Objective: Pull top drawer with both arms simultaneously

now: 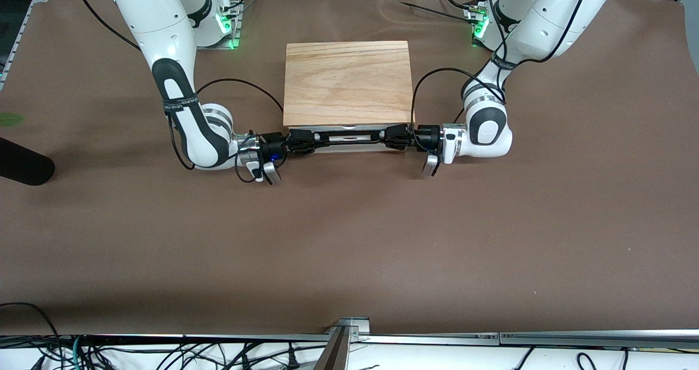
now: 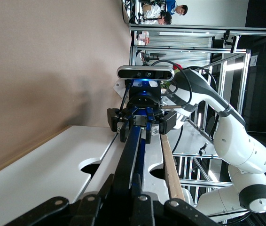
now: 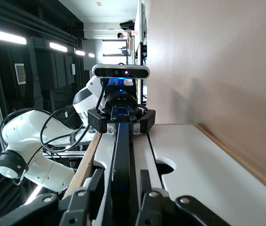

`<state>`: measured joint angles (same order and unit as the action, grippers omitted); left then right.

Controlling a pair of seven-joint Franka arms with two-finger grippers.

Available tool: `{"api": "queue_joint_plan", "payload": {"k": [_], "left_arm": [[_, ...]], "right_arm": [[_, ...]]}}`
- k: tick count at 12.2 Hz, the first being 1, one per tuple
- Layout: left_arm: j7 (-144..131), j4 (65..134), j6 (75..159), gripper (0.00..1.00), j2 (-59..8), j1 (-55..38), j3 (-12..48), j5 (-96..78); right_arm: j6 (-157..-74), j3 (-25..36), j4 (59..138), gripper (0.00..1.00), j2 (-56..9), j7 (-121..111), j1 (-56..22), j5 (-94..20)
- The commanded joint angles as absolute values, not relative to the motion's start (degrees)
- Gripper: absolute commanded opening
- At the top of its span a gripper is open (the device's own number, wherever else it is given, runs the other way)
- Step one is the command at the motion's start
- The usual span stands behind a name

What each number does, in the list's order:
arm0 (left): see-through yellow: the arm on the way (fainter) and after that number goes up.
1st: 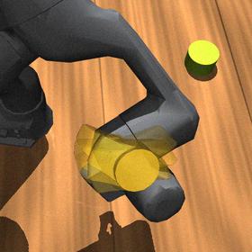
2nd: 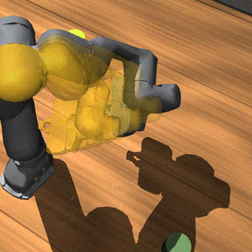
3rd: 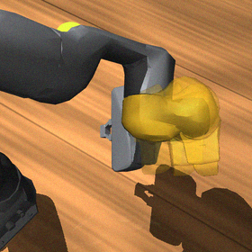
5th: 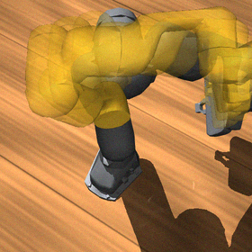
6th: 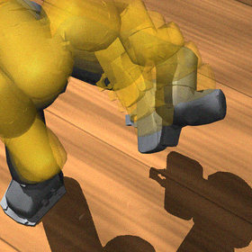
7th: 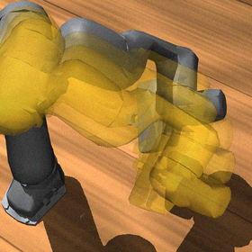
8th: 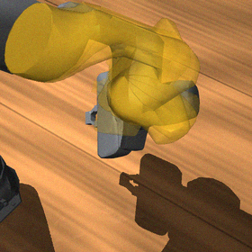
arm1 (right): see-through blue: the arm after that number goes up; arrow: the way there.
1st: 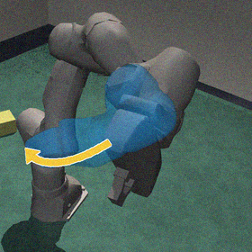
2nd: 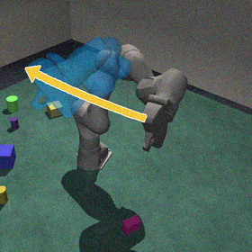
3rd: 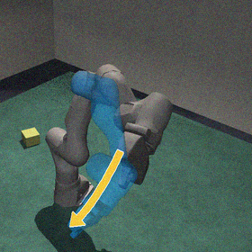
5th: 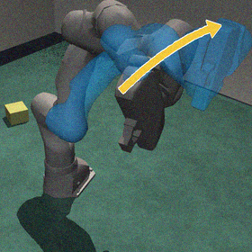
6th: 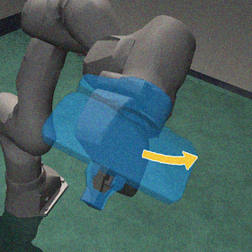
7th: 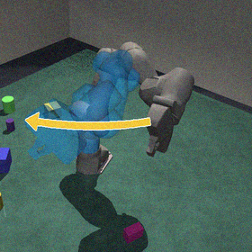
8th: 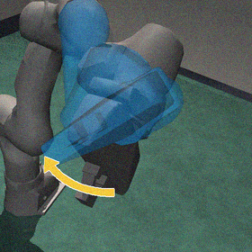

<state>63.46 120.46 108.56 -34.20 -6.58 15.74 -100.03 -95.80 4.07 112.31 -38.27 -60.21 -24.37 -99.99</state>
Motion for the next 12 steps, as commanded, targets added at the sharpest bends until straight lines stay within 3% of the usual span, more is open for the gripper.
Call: {"api": "queue_joint_plan", "payload": {"k": [1,5,12], "left_arm": [[62.0,122.0,109.3,0.00,-33.9,-7.5,15.8,-97.9],[62.1,122.0,109.3,0.00,-33.9,-7.5,15.7,-97.9],[62.0,121.9,109.3,0.00,-33.9,-7.4,15.7,-97.9]], "right_arm": [[-97.0,3.9,112.8,0.36,-37.2,-60.9,-24.7,-99.7],[-97.3,3.9,112.8,0.24,-37.2,-60.9,-24.8,-99.8],[-97.4,3.9,111.2,0.21,-37.4,-60.2,-24.3,-100.1]]}}
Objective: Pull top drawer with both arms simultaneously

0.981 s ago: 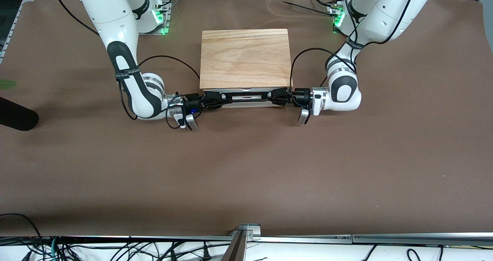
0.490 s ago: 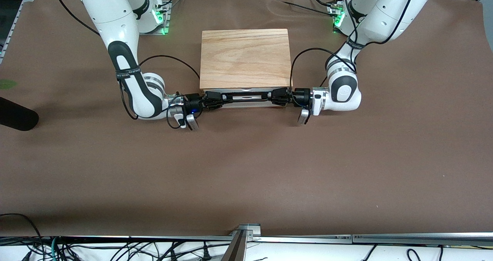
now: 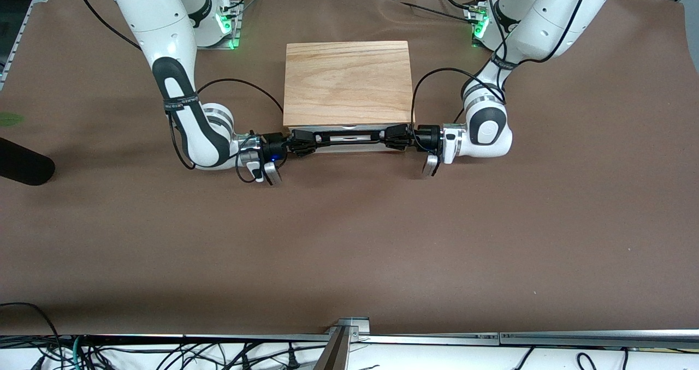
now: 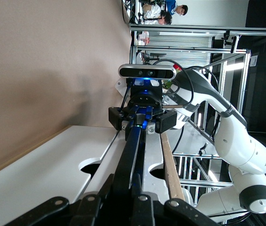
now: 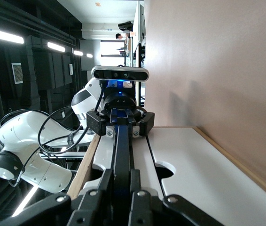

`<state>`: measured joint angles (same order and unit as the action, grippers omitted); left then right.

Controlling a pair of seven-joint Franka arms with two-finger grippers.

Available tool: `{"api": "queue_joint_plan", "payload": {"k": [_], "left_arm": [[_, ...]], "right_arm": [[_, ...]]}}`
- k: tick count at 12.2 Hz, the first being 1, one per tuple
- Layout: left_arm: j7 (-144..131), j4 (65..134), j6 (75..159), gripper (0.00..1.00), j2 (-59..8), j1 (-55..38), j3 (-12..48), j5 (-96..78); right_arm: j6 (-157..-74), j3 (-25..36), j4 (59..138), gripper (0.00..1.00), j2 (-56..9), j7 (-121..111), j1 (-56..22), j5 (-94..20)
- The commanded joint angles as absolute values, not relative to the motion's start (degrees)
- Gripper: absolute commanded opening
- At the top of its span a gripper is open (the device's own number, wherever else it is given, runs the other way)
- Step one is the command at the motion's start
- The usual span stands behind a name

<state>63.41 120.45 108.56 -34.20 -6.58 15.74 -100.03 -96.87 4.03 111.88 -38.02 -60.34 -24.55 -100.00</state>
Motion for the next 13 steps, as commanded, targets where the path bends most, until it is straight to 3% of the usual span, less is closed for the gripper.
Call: {"api": "queue_joint_plan", "payload": {"k": [1,13], "left_arm": [[61.7,121.7,109.3,0.00,-34.0,-7.4,15.7,-97.9],[58.7,119.9,109.3,0.00,-34.7,-7.1,15.7,-97.9]], "right_arm": [[-97.5,3.9,110.8,0.21,-37.4,-60.1,-24.2,-100.1],[-100.0,4.0,103.1,0.21,-41.7,-57.2,-23.3,-100.2]]}}
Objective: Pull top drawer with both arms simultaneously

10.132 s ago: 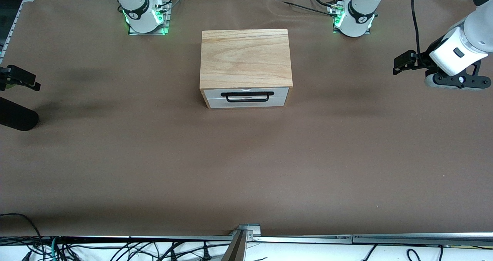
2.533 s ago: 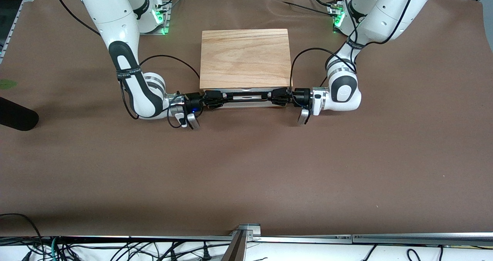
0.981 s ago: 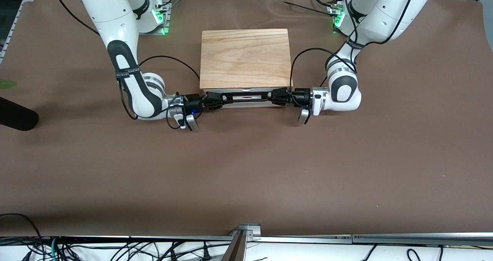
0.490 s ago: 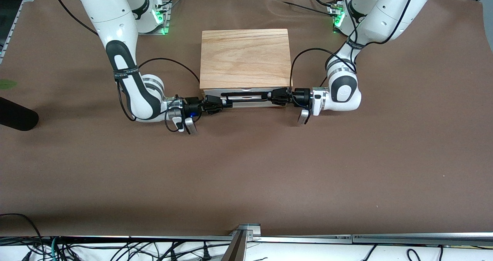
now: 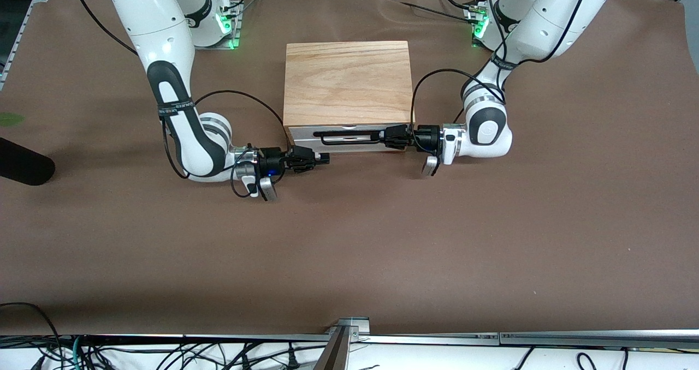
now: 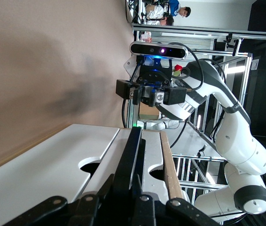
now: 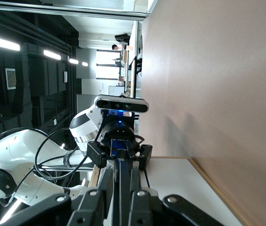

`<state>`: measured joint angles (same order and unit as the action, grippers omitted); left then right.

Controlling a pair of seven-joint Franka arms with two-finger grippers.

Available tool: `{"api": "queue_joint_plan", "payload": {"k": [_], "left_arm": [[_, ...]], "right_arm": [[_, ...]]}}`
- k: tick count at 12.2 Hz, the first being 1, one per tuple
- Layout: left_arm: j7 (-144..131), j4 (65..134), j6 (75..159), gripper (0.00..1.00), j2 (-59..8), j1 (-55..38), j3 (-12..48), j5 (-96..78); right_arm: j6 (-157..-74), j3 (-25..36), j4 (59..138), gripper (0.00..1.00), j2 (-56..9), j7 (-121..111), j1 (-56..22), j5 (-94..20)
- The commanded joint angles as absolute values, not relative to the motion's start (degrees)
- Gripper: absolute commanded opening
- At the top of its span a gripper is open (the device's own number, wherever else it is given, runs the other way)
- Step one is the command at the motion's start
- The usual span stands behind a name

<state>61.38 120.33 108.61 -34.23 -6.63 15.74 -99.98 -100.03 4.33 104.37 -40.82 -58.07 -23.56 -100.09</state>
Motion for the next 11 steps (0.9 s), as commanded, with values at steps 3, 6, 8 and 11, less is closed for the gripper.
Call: {"api": "queue_joint_plan", "payload": {"k": [3,6,8,11], "left_arm": [[58.6,120.1,109.2,0.00,-34.7,-7.0,15.7,-97.9],[58.4,120.2,109.2,0.00,-34.7,-7.0,15.7,-97.9],[58.3,120.2,109.1,0.00,-34.6,-7.0,15.7,-97.9],[58.3,120.2,109.1,0.00,-34.6,-7.0,15.7,-97.9]], "right_arm": [[-99.9,4.0,104.1,0.22,-41.0,-57.2,-24.0,-99.8],[-99.9,3.6,106.5,0.22,-39.9,-57.6,-24.6,-99.8],[-99.7,3.6,108.6,0.22,-39.0,-58.4,-24.9,-99.8],[-99.1,3.6,111.6,0.26,-36.4,-58.3,-24.8,-99.7]]}}
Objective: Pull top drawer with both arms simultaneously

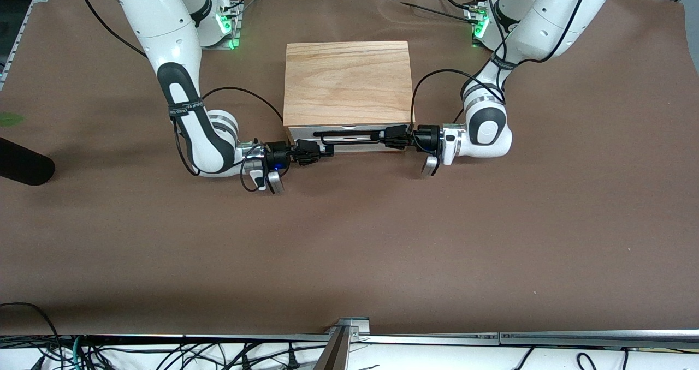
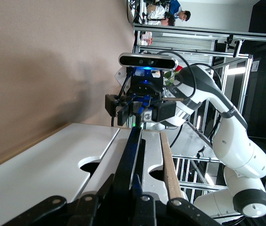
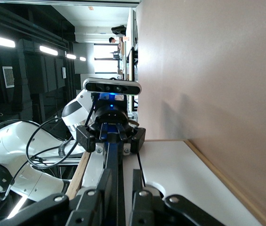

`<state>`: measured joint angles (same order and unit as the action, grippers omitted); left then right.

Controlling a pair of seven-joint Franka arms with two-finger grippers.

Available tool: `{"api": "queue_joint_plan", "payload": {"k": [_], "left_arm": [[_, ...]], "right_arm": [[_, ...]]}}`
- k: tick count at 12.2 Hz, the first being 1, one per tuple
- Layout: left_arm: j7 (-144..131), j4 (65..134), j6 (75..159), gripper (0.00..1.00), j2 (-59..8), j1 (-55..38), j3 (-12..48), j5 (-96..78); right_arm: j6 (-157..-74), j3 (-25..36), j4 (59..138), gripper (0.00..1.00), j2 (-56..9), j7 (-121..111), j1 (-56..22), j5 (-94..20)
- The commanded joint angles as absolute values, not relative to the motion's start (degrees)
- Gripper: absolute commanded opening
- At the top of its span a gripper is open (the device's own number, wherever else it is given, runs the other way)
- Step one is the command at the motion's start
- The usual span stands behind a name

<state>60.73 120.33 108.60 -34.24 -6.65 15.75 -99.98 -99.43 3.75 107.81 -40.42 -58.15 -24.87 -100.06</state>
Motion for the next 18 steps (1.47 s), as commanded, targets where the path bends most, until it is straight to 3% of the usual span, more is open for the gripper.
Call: {"api": "queue_joint_plan", "payload": {"k": [1,11,16,18], "left_arm": [[58.2,120.2,109.1,0.00,-34.6,-7.0,15.7,-97.9],[57.6,120.3,109.0,0.00,-34.5,-6.9,15.7,-97.9],[57.5,120.2,109.0,0.00,-34.5,-6.9,15.7,-97.9],[57.4,120.3,109.0,0.00,-34.5,-6.9,15.7,-97.9]], "right_arm": [[-99.1,3.6,112.3,0.26,-35.3,-57.7,-24.8,-99.7],[-99.2,2.6,115.3,0.28,-34.3,-59.6,-25.4,-99.7],[-99.5,2.8,114.9,0.08,-34.7,-59.3,-25.5,-99.8],[-99.6,2.8,114.9,0.08,-34.7,-59.3,-25.5,-99.9]]}}
